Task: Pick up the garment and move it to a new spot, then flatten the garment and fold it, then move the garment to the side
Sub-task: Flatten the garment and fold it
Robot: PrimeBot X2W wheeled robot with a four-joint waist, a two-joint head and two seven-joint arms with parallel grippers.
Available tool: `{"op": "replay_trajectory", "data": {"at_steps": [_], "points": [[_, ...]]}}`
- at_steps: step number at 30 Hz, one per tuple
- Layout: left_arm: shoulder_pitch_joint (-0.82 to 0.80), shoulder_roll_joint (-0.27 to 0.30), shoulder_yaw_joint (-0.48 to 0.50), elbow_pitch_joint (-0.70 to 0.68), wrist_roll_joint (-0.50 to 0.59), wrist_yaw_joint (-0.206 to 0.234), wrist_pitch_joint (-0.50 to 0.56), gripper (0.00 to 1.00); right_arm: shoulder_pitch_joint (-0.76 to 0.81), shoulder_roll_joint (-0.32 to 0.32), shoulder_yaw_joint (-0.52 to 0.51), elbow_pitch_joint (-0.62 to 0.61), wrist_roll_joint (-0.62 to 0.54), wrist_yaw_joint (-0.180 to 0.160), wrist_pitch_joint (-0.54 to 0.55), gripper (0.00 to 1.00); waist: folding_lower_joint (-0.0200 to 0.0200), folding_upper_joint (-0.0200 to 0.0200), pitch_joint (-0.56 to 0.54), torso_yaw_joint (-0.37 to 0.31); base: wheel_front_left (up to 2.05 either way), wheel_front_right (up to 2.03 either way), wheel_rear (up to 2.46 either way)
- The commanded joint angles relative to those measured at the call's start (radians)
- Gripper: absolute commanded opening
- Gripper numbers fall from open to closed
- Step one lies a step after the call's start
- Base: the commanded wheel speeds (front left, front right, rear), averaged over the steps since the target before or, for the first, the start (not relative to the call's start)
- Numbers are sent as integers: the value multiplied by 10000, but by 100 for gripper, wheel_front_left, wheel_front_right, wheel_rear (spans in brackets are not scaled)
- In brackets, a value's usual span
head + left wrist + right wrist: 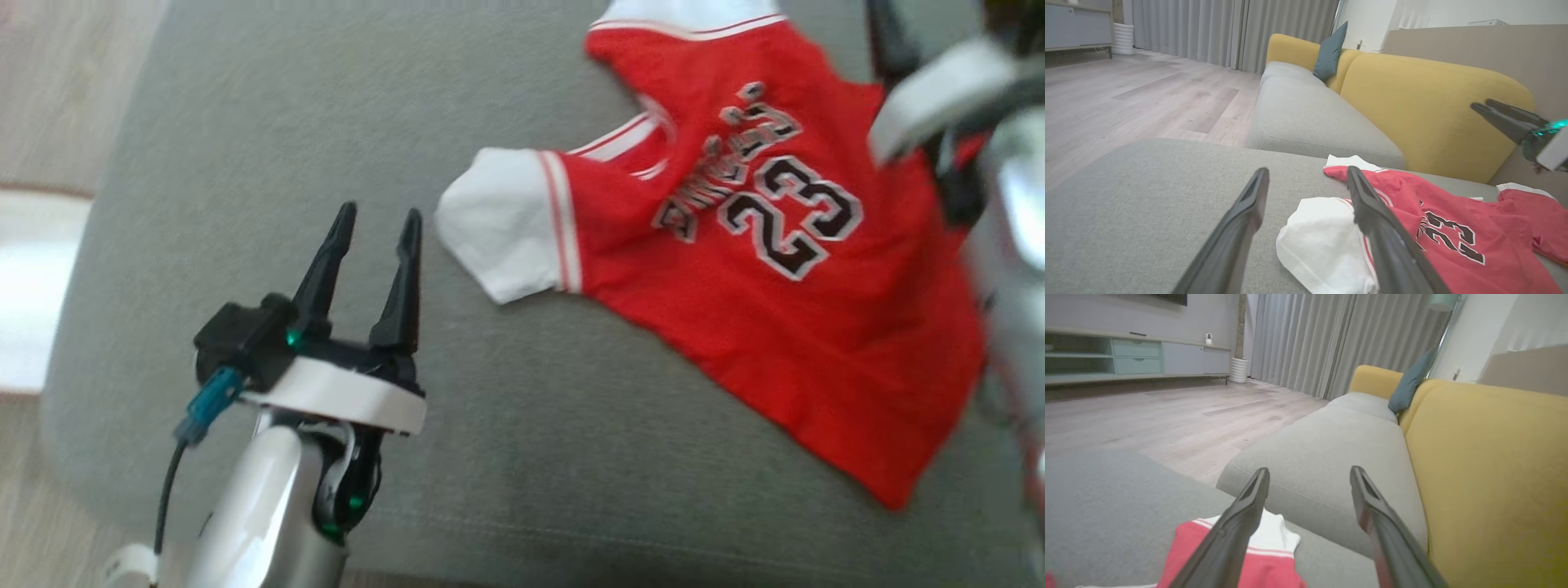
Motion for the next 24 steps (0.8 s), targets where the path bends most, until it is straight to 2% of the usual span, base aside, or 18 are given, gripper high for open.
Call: {"op": "replay_trajectory", "data": {"at_steps": [1, 6, 7, 13, 14, 19, 24], "points": [[59, 85, 526, -276, 146, -32, -78, 100, 802, 311, -327, -795, 179, 65, -146, 100, 0, 0, -658, -806, 0, 0, 0], [355, 85, 954, -201, 346, -81, -78, 100, 3376, 986, -1460, -2574, 211, 65, -197, 100, 0, 0, -1009, -1444, 0, 0, 0], [355, 85, 954, -201, 346, -81, -78, 100, 3376, 986, -1460, -2574, 211, 65, -197, 100, 0, 0, -1009, -1444, 0, 0, 0], [596, 85, 1303, -130, 486, -148, -78, 100, 6515, 2209, -2776, -4826, -139, 65, 28, 100, 0, 0, -1302, -1944, 0, 0, 0], [669, 85, 1383, -116, 501, -159, -78, 100, 7408, 2476, -3018, -5483, -168, 65, 192, 100, 0, 0, -1383, -2057, 0, 0, 0], [785, 85, 1424, -58, 542, -199, -78, 100, 9228, 2692, -3297, -6586, 223, 65, 560, 100, 0, 0, -1454, -2210, 0, 0, 0], [736, 85, 1475, -22, 622, -246, -78, 100, 9932, 2701, -3099, -7013, 854, 65, 638, 100, 0, 0, -1311, -2324, 0, 0, 0]]}}
